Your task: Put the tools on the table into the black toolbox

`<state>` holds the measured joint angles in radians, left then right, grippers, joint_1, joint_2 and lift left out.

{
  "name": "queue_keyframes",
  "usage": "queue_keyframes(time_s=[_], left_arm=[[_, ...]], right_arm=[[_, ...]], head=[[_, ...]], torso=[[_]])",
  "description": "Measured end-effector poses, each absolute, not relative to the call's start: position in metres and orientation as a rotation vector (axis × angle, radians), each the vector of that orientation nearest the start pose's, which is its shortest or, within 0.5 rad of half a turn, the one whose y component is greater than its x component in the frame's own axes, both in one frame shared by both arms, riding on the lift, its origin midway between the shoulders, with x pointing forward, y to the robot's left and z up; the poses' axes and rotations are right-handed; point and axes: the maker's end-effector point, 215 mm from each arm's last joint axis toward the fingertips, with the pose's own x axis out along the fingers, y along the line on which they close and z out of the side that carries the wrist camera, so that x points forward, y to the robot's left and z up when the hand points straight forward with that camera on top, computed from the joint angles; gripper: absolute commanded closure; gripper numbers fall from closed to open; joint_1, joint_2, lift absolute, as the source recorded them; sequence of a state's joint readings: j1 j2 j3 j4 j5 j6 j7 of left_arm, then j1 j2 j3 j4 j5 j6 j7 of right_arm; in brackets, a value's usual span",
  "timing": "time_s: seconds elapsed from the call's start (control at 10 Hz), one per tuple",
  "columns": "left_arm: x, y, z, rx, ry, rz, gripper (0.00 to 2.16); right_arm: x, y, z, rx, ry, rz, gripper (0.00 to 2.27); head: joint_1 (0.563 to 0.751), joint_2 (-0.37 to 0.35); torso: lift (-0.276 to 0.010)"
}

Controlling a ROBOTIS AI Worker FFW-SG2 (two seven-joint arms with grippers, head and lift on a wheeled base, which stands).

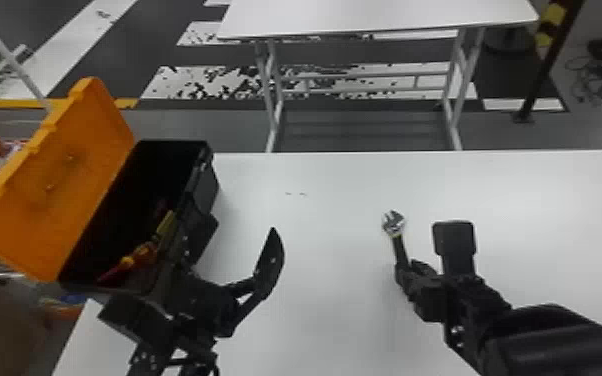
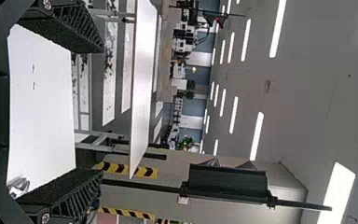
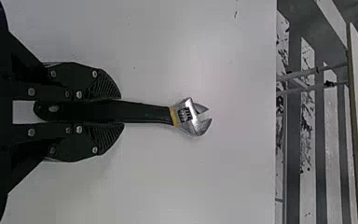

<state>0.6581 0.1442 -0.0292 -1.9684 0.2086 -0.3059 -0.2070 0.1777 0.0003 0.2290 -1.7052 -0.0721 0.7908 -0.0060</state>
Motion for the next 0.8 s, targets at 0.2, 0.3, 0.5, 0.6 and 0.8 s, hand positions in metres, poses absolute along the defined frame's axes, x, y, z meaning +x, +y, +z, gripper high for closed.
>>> queue_keyframes(time_s=[0.2,0.3,0.5,0.6,0.8], left_arm=[[0.379,0.194,-0.351,-0.104,-0.044,-0.261,0.08],[0.380,0.194,-0.350,-0.104,-0.046,-0.261,0.08],[0.380,0.193,-0.345,-0.106,-0.055,-0.262,0.08],[0.381,0.192,-0.342,-0.108,-0.060,-0.263,0.08],[0.384,0.187,-0.340,-0.113,-0.054,-0.270,0.08]], right_arm=[[0.425,-0.094,-0.576,0.001,0.838,0.248,2.23],[0.426,-0.095,-0.574,-0.004,0.827,0.246,2.23],[0.429,-0.095,-0.564,-0.013,0.789,0.243,2.23],[0.430,-0.094,-0.556,-0.015,0.769,0.244,2.23],[0.430,-0.091,-0.543,-0.019,0.737,0.247,2.23]], head=[[0.695,0.141],[0.695,0.140],[0.695,0.137],[0.695,0.136],[0.695,0.134]], torso=[[-0.075],[-0.075],[-0.075],[-0.075],[-0.075]])
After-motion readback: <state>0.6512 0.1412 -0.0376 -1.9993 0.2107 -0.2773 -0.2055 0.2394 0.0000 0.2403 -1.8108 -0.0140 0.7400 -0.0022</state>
